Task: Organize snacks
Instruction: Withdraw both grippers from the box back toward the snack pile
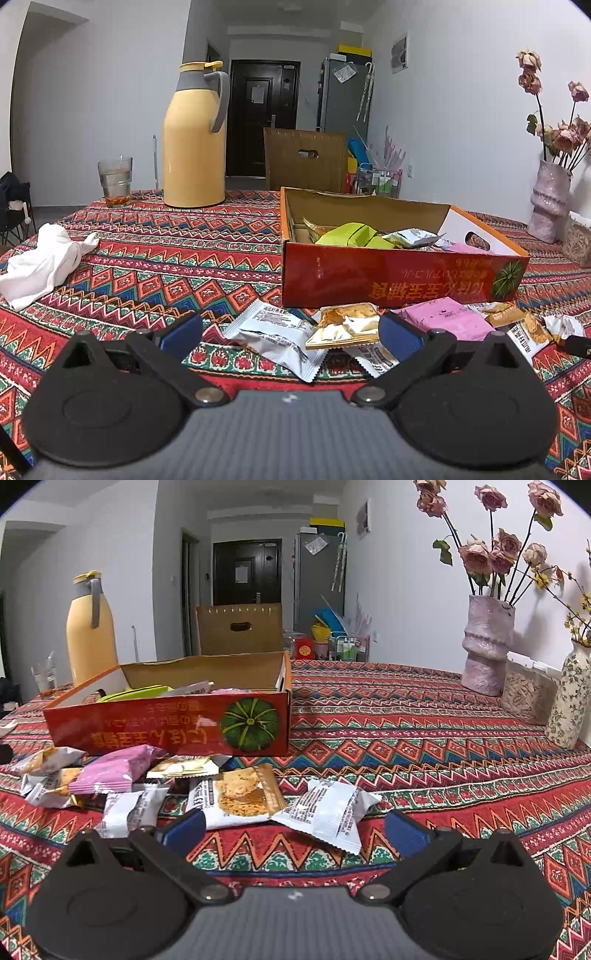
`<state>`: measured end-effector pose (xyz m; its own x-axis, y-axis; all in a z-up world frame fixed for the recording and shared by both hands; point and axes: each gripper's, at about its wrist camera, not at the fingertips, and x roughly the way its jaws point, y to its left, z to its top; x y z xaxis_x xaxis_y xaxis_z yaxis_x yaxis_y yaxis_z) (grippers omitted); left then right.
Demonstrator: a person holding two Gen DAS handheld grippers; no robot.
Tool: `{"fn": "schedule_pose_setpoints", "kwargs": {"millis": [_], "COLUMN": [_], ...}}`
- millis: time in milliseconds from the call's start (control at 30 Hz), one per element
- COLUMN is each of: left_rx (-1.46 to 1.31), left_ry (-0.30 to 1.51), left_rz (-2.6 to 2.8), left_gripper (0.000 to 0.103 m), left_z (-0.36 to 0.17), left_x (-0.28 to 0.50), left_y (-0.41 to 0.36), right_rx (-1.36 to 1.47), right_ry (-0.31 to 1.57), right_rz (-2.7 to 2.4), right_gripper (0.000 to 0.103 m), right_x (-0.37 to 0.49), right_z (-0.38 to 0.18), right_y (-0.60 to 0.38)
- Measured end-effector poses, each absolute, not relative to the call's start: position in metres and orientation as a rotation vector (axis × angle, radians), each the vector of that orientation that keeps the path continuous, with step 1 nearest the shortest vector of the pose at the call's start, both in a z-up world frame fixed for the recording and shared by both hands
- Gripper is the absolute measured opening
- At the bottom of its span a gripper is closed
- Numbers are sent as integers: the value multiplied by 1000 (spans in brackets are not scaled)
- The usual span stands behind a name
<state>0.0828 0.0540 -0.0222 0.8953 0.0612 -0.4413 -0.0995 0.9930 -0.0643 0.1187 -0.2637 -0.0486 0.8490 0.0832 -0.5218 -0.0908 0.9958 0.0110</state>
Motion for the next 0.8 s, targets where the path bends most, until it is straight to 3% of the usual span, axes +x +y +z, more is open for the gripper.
{"fn": "schedule_pose_setpoints", "kwargs": {"millis": [800], "left_rx": [-136], "left_ry": [478], "left_rz": [116], "left_gripper": [103], "left_z": [-24], "left_x": [86], "left_y": [64], "right_rx": [-29], "right_ry": [601], "right_rz": [3], "right_gripper": [103], "right_x": [146], "right_z": [-46], "right_y": [-280]}}
